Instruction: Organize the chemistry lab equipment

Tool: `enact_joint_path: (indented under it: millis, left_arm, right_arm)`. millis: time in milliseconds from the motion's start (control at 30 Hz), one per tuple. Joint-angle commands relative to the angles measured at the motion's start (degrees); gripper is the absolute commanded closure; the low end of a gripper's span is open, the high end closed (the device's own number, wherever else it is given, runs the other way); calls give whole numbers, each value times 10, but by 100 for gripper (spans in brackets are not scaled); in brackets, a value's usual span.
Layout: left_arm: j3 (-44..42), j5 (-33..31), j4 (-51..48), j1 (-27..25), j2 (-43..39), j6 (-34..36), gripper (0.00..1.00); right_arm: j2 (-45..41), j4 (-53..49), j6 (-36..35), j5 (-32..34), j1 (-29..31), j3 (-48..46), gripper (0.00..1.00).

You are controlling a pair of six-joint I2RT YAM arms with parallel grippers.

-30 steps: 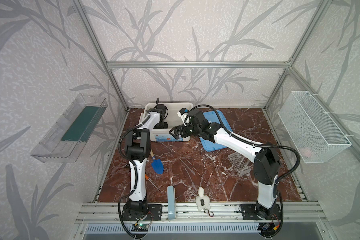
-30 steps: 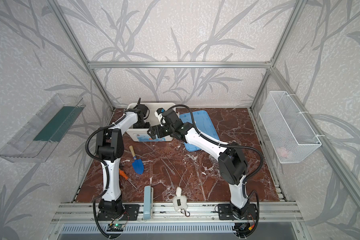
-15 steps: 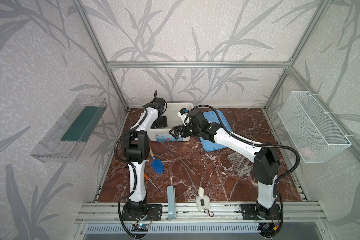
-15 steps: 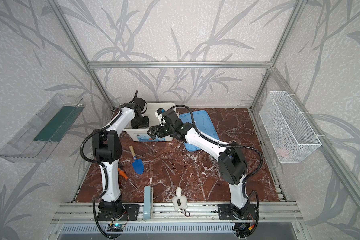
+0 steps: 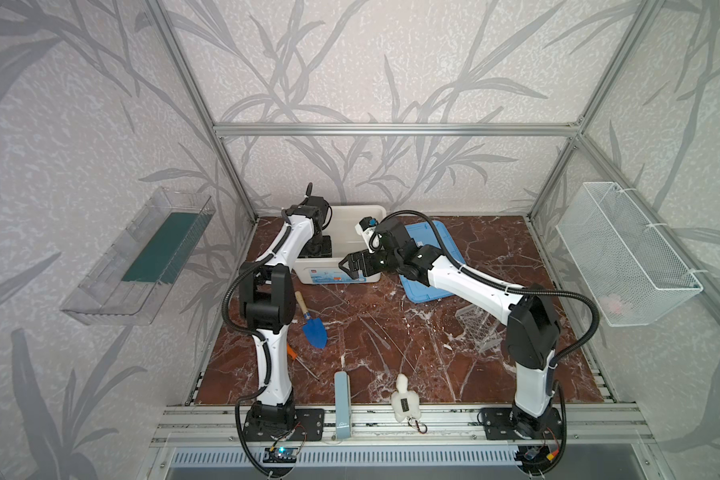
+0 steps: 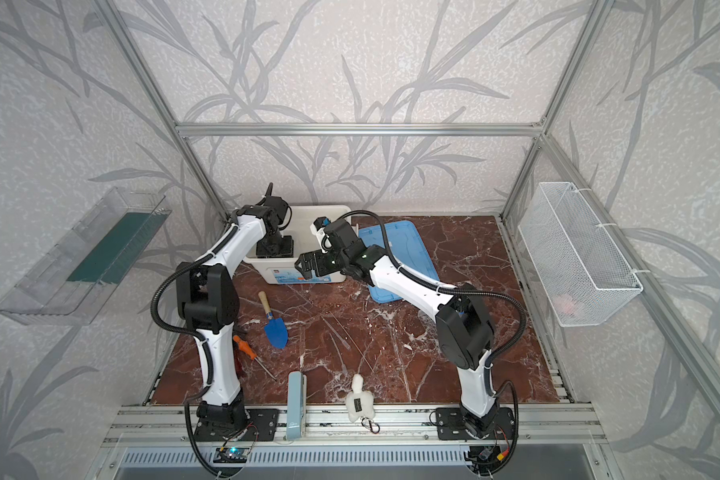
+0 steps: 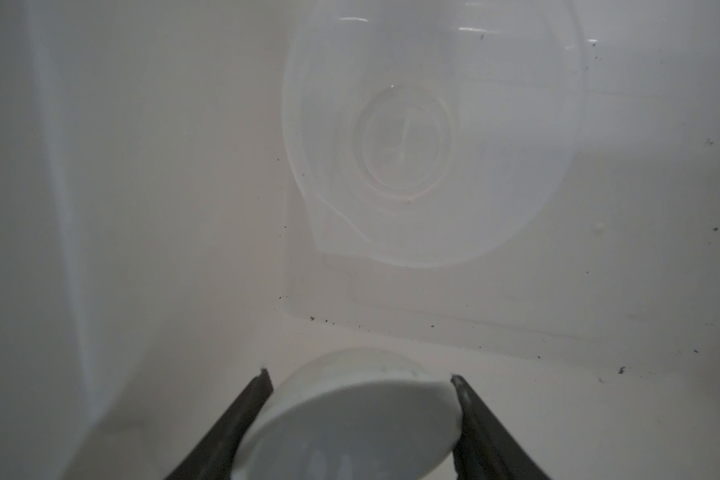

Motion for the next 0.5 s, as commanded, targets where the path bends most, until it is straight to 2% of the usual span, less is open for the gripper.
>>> enact_joint_path:
  millis: [0,167,467]
  left_arm:
    - [2,-24,-11,-4,20,2,53]
    - [25,-23,-14,-5,57,-3,53]
    - [-16,-35,41,-4,66,-2,53]
  right_arm:
    - [0,11,3,-4,2,-7,2]
    - [1,12,4,-5,3,-8,2]
    - [-3,12,2,-2,3,-12,2]
